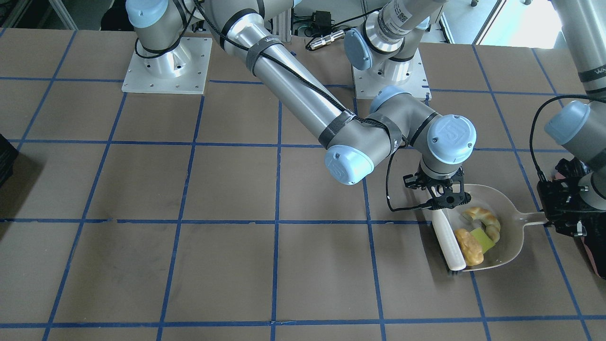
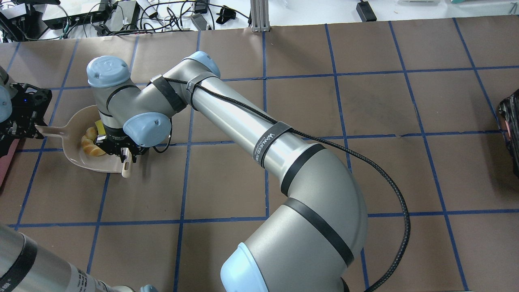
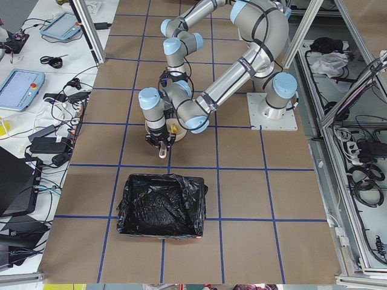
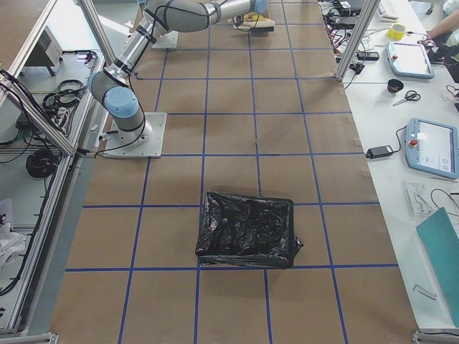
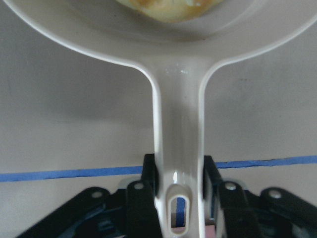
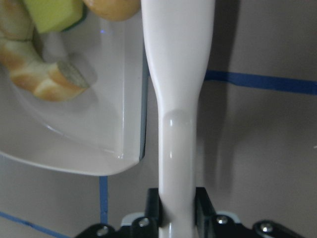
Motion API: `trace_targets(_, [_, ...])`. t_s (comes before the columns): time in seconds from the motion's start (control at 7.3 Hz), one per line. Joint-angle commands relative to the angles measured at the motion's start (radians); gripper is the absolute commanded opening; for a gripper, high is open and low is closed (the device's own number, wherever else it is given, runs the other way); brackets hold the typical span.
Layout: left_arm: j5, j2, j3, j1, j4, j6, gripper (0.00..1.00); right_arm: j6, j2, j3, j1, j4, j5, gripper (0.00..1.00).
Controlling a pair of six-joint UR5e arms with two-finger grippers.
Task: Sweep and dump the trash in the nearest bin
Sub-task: 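Sweep the trash into the dustpan with the brush in the right gripper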
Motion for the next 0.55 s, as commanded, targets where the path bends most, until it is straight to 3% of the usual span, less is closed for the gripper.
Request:
trace_targets(0.0, [0.0,0.0,0.0,0.0,0.0,0.0,0.0,-0.231,0.001,-0.002,0.002,0.004,0.053,0.0])
trace_targets(0.41, [-0.005,0.0,-0.003,0.0,0.002,0.0,0.0,-0.145,-0.034,0.029,0.002,0.03,0.02,0.0])
